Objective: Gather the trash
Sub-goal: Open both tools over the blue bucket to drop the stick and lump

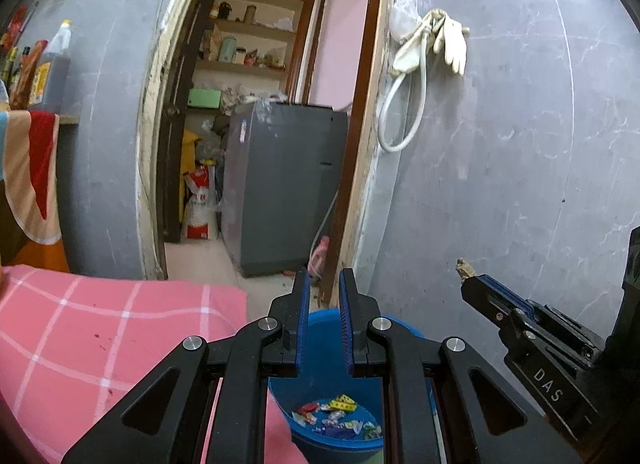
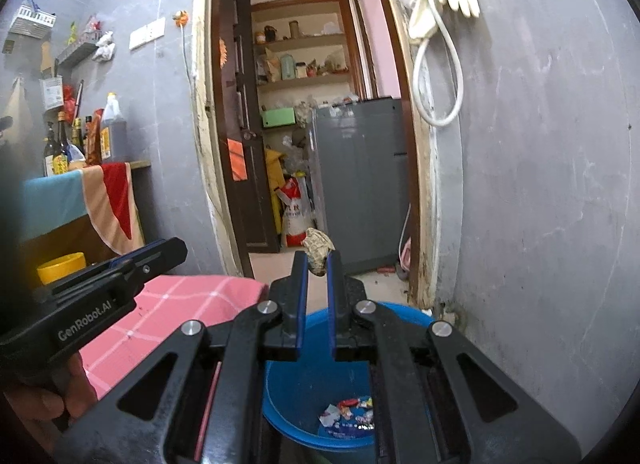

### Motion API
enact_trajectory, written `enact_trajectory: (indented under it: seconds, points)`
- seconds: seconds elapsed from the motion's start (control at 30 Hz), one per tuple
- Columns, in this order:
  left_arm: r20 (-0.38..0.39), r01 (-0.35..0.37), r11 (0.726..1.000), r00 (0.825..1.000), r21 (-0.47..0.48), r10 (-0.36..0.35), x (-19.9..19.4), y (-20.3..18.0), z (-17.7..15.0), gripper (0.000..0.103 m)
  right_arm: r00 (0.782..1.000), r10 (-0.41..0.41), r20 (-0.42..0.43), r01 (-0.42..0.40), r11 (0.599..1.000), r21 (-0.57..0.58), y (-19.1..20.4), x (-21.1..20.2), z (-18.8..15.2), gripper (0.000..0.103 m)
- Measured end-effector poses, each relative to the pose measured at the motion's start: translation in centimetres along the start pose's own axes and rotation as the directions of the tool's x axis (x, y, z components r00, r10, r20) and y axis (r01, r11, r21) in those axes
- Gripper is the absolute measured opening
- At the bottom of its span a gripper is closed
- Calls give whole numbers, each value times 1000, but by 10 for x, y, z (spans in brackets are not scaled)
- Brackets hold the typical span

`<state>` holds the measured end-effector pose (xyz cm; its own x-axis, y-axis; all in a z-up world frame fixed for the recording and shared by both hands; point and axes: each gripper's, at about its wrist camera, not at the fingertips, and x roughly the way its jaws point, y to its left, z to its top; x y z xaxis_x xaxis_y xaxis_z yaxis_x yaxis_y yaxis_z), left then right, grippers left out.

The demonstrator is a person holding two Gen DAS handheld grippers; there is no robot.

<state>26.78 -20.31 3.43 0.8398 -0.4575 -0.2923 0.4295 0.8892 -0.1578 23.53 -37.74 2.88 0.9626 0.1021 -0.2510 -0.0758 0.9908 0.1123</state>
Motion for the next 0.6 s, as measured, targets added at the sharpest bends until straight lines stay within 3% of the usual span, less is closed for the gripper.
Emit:
enact_trajectory:
  seconds: [0.37,0.5,0.6]
  points:
    - [-149,36,998,988,-59,-45,31,8,-15,12,988,14,-155,-1,997,80,-25,32,-28,9]
    - [-176,36,997,983,-65,-47,34,10,-17,12,982,12,-190,6,996,94,-29,39,-33,26]
    - [-186,34,997,981,-69,-46,35,12,-17,13,982,12,-189,8,994,108,-31,37,-34,30]
